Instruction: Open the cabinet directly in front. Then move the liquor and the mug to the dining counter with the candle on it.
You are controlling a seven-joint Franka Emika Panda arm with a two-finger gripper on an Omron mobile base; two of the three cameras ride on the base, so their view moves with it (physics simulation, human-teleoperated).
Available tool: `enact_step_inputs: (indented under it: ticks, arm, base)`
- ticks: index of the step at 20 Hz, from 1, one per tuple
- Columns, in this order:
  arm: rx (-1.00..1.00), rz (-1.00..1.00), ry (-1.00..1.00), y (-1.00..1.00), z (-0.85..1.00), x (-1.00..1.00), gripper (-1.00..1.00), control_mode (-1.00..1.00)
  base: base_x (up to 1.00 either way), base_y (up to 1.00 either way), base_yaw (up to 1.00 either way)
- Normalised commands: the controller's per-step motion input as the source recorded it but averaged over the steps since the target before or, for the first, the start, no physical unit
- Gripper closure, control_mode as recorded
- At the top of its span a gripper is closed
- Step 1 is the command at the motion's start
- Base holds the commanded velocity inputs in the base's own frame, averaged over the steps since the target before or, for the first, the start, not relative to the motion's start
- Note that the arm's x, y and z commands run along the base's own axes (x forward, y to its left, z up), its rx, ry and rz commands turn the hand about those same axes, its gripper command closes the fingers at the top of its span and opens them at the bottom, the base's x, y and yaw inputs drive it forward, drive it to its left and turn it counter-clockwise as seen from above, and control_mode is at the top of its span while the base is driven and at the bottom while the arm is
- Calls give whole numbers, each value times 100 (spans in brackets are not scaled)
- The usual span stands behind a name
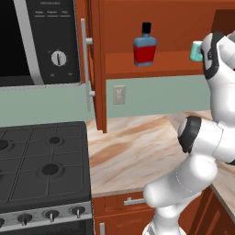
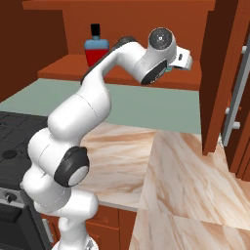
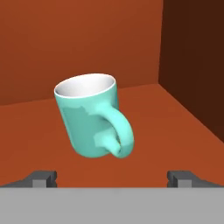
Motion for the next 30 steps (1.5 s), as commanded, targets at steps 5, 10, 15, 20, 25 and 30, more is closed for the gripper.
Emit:
enact_step_inputs:
  ticks: [5, 10, 15, 20, 25, 30]
  arm:
    - [3, 7, -1, -5, 0, 10, -100, -100]
    - [0, 7, 0, 0, 0, 23, -100, -100]
    - [0, 7, 0, 0, 0, 37, -100, -100]
    - [0, 7, 0, 0, -1, 36, -100, -100]
    - [0, 6, 0, 6, 0, 12, 100, -100]
    - [0, 4, -2, 2, 0, 0, 100, -100]
  base:
    - [0, 0, 0]
    - [0, 0, 0]
    - [0, 0, 0]
    - [0, 0, 0]
    - [0, 0, 0]
    - [0, 0, 0]
